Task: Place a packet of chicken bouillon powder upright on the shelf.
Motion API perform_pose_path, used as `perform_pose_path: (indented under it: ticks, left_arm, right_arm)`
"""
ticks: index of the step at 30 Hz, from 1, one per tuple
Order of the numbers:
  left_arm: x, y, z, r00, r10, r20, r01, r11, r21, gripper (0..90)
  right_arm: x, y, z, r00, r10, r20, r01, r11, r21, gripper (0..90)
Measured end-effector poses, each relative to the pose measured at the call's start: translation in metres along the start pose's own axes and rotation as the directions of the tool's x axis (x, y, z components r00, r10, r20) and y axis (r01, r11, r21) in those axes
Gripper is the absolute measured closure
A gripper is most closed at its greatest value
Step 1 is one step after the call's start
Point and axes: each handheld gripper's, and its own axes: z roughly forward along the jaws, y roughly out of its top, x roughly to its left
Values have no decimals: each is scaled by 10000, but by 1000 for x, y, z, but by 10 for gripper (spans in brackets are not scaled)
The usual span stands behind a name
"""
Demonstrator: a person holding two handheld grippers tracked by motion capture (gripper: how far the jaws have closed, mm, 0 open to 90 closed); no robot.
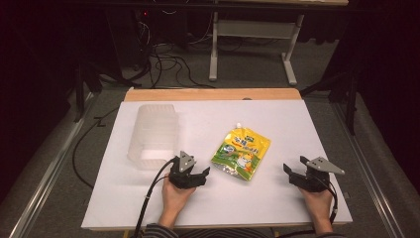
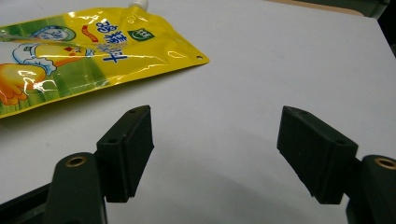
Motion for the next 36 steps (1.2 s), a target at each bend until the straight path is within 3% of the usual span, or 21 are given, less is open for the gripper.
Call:
perform_pose_path:
  ticks: [9, 18, 22, 26, 28, 36]
  left_arm:
    - [-1, 1, 1, 10000, 54, 31, -54, 9999, 85, 267]
    - [-3, 6, -1, 9994, 37, 337, -51, 9992, 404, 281]
    - [-5, 15, -1, 9993, 39, 379, -57, 9989, 474, 282]
    - [-5, 26, 0, 9992, -119, 389, 79, 9946, 1033, 255]
    - [-5, 31, 0, 9992, -141, 384, 101, 9948, 1017, 257]
    - [-9, 55, 7, 9988, 248, 419, -299, 9916, 1259, 261]
  right_arm:
    - [1, -1, -1, 9999, -137, 60, 138, 9998, -137, 282]
    - [1, -1, -1, 9998, -171, 48, 172, 9997, -159, 289]
    - [2, -1, -1, 9996, -200, 177, 202, 9997, -126, 297]
    - [3, -1, -1, 9994, -295, 205, 298, 9995, -142, 298]
    - [3, -1, -1, 9993, -298, 213, 301, 9995, -122, 299]
    - [4, 0, -1, 9990, -354, 263, 357, 9993, -96, 303]
